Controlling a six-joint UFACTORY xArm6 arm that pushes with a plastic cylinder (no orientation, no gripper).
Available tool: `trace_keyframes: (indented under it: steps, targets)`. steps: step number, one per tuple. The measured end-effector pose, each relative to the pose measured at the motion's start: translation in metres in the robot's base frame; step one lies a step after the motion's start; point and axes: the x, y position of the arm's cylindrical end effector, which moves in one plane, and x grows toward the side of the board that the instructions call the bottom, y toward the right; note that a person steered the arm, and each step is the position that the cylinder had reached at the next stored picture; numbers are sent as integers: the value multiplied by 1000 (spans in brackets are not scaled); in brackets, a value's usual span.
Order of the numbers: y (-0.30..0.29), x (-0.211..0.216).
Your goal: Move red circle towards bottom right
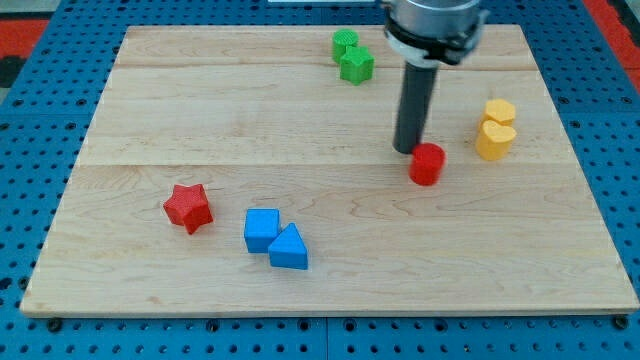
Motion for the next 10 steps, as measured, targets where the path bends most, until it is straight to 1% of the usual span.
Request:
trace_keyframes:
  steps: [1, 3, 6, 8, 10]
  targets:
    - [13, 27]
    - [20, 49]
    - [25, 73]
    - [25, 74]
    - [84, 114]
